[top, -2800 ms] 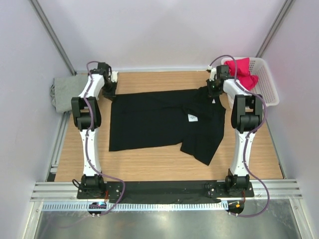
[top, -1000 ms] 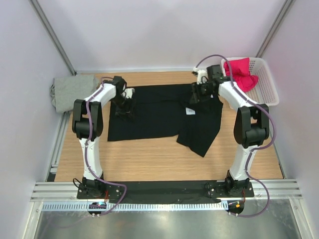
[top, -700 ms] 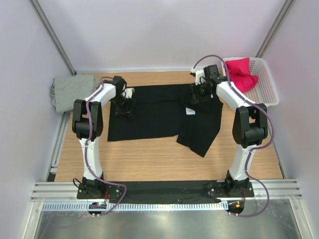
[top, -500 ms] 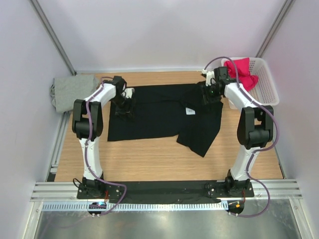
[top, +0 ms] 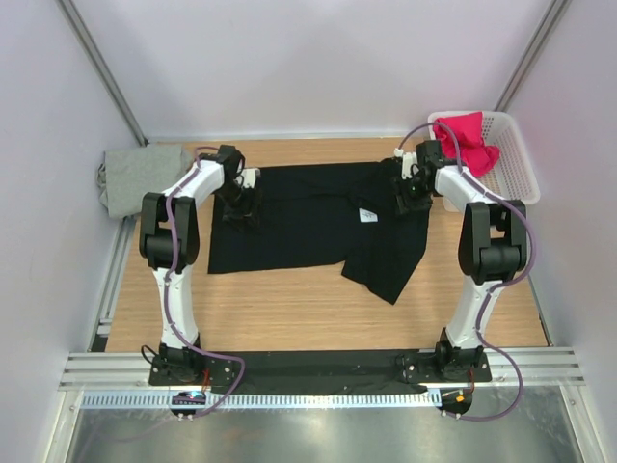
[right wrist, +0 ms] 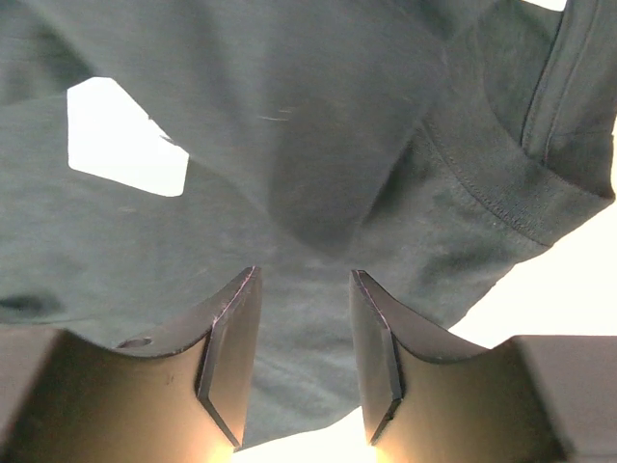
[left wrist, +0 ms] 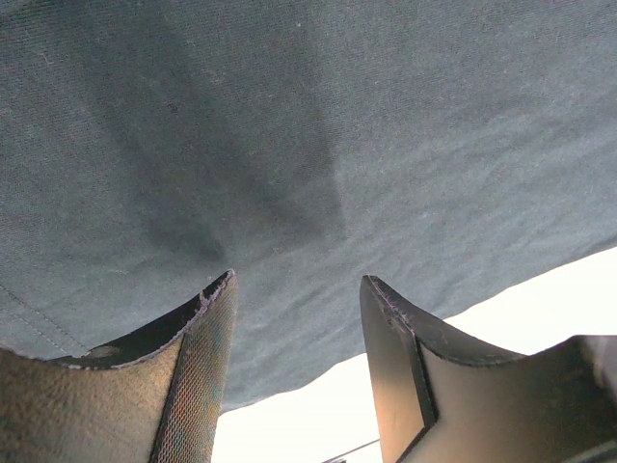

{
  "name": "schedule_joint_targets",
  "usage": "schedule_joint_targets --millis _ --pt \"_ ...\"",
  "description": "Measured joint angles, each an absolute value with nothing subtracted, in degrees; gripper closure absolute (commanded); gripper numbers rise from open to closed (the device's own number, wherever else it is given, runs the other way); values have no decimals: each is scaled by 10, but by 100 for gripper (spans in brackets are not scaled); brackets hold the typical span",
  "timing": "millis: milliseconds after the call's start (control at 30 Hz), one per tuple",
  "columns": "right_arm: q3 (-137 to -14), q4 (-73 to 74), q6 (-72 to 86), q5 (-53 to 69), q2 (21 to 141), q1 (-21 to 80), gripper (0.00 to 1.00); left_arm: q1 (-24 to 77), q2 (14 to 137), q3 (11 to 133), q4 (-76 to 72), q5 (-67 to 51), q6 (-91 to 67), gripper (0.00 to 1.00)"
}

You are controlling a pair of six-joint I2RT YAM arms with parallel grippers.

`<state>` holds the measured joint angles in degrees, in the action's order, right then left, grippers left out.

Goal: Fold and stack the t-shirts
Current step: Fold the tshirt

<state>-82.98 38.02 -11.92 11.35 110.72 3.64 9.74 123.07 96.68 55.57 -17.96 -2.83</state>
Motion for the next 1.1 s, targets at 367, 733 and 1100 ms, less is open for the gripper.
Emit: schedule_joint_targets --millis 367,733,1100 --pt "-833 373 -121 118 1154 14 55 97 1231 967 555 -175 -28 44" --pt "-844 367 -121 152 1155 14 57 98 1231 967 555 -173 -28 44" --pt "-848 368 -133 161 1155 14 99 107 1233 967 555 -173 -28 44"
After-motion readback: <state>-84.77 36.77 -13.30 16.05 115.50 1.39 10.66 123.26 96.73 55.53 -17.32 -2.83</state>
